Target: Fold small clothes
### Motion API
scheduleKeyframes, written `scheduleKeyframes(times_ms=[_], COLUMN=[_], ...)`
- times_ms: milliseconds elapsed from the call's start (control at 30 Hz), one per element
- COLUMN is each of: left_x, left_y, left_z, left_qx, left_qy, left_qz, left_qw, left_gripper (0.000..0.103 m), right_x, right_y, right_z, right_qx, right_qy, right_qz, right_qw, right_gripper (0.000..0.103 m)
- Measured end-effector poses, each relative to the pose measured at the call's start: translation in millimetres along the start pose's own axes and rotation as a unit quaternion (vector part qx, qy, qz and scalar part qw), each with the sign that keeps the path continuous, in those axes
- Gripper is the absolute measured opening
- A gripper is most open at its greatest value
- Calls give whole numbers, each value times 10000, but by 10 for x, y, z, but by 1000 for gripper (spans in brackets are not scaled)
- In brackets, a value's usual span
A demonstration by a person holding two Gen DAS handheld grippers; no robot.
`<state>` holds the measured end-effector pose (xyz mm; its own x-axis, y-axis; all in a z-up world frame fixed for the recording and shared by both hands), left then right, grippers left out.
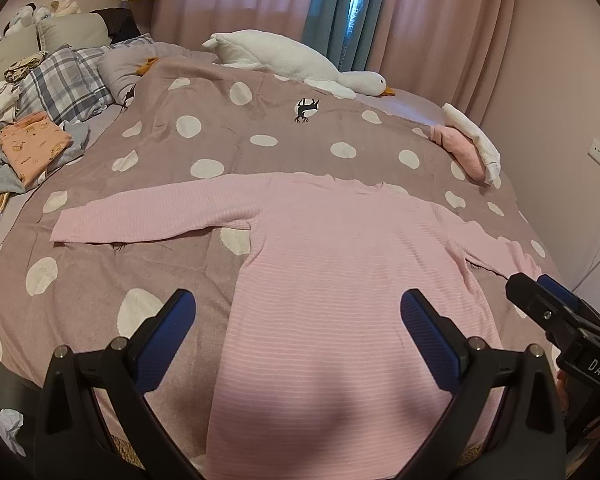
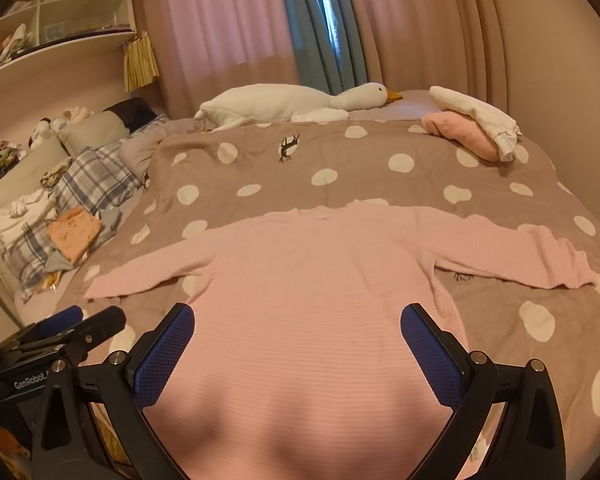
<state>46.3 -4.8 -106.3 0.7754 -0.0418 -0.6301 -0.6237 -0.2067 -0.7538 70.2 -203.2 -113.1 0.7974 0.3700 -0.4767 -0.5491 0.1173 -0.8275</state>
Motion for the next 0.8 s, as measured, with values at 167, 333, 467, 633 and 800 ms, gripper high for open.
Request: scheduleKeyframes(times_ms=[167,333,467,633,800], left_x=[1,11,51,68,71], left_y=[-11,-19,-7,3,4], left_z=[-6,-13,-22,-21,-14], left_qx=[6,4,50,39,32], left_qy=[17,19,-33,-34,-29], left_qz=[-11,-2,40,58,81], left_qw=[10000,10000,10000,10000,10000], left_gripper=[103,103,103,102,103], right_x=[-4,-4,-11,-5,-2], right_y=[-9,-5,-4,-19,-5], right_z=[23,26,38,58,60], right_qx=[-11,-5,-13,-18,-21], right_qy=[-8,5,6,14,17], right_qz=[0,4,0,16,28], right_qw=[10000,10000,10000,10000,10000], right_gripper=[102,102,102,102,102])
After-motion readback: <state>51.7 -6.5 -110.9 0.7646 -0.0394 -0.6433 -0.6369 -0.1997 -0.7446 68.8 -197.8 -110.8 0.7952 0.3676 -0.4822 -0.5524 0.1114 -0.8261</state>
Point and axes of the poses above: each gripper's, at about its wrist camera, not at the fingertips, and x roughly the way its jaws point, z to its left, y to its underside, the point moved 7 cm from there along x, roughly the way its jaws point, and after that the axes turned 1 degree about x, right-handed, at the moved point
